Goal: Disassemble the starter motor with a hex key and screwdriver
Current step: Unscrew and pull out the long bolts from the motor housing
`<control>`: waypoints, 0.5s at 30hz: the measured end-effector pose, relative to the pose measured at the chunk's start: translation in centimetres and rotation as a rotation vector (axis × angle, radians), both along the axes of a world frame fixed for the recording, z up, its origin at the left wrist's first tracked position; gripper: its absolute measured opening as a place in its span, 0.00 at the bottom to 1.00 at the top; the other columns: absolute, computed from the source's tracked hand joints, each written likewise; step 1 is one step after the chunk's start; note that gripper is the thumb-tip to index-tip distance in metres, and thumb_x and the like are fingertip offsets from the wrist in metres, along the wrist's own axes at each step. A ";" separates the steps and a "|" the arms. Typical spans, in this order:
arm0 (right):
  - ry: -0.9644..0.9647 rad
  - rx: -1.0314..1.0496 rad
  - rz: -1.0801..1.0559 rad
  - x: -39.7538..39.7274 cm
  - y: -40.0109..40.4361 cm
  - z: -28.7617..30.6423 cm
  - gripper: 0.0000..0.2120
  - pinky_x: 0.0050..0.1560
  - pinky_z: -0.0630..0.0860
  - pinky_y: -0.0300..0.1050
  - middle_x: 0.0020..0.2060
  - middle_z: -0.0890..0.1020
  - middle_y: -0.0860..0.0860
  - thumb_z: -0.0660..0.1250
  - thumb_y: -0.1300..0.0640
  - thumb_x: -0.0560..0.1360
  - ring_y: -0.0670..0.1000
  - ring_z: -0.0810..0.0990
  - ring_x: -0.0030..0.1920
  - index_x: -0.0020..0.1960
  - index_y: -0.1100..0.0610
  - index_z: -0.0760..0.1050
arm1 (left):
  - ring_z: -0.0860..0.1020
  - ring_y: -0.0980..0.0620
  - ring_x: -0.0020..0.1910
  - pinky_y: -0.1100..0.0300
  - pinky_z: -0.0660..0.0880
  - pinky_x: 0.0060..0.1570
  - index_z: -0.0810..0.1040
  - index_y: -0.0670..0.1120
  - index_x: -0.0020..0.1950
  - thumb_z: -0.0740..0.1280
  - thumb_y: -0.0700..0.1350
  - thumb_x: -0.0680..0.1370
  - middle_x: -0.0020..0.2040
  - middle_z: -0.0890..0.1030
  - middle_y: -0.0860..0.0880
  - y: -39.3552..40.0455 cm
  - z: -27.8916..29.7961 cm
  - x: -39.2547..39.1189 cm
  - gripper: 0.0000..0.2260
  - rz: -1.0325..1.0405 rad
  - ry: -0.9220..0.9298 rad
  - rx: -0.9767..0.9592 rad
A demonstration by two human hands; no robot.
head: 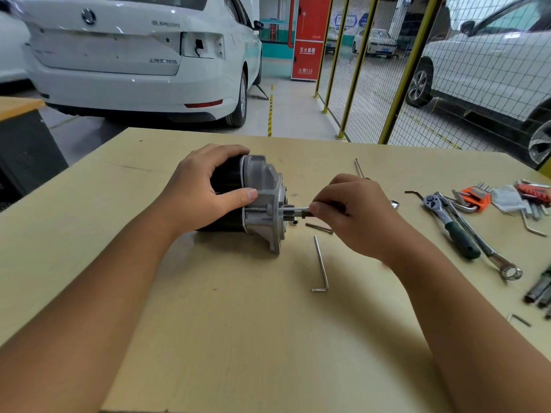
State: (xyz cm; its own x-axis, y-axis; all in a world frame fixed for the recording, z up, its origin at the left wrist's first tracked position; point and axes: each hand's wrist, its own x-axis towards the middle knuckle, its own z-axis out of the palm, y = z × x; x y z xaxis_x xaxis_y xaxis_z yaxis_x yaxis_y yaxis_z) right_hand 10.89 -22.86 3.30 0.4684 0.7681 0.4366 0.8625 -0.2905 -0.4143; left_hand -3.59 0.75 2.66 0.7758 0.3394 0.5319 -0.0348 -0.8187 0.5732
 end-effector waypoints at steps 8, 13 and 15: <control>-0.046 0.031 -0.005 -0.3 0.0 0.1 0.03 0.39 0.68 0.32 0.39 0.77 0.43 0.78 0.58 0.72 0.39 0.76 0.39 0.42 0.52 0.84 | 0.76 0.51 0.64 0.45 0.74 0.67 0.77 0.54 0.71 0.75 0.59 0.70 0.63 0.79 0.56 0.1 -0.1 0.0 0.30 -0.002 -0.002 0.002; -0.045 0.033 0.012 -0.2 -0.1 -0.1 0.08 0.38 0.65 0.31 0.37 0.77 0.42 0.77 0.56 0.73 0.39 0.75 0.39 0.41 0.48 0.78 | 0.76 0.50 0.65 0.44 0.73 0.68 0.78 0.53 0.71 0.75 0.58 0.70 0.63 0.79 0.55 0.0 -0.1 0.1 0.30 -0.008 -0.009 -0.001; 0.022 -0.001 0.018 -0.2 -0.3 -0.2 0.06 0.34 0.66 0.31 0.32 0.77 0.43 0.74 0.50 0.75 0.41 0.75 0.36 0.41 0.47 0.78 | 0.76 0.50 0.65 0.44 0.73 0.68 0.78 0.53 0.71 0.75 0.58 0.70 0.63 0.79 0.55 0.0 -0.1 0.1 0.30 -0.005 -0.006 -0.002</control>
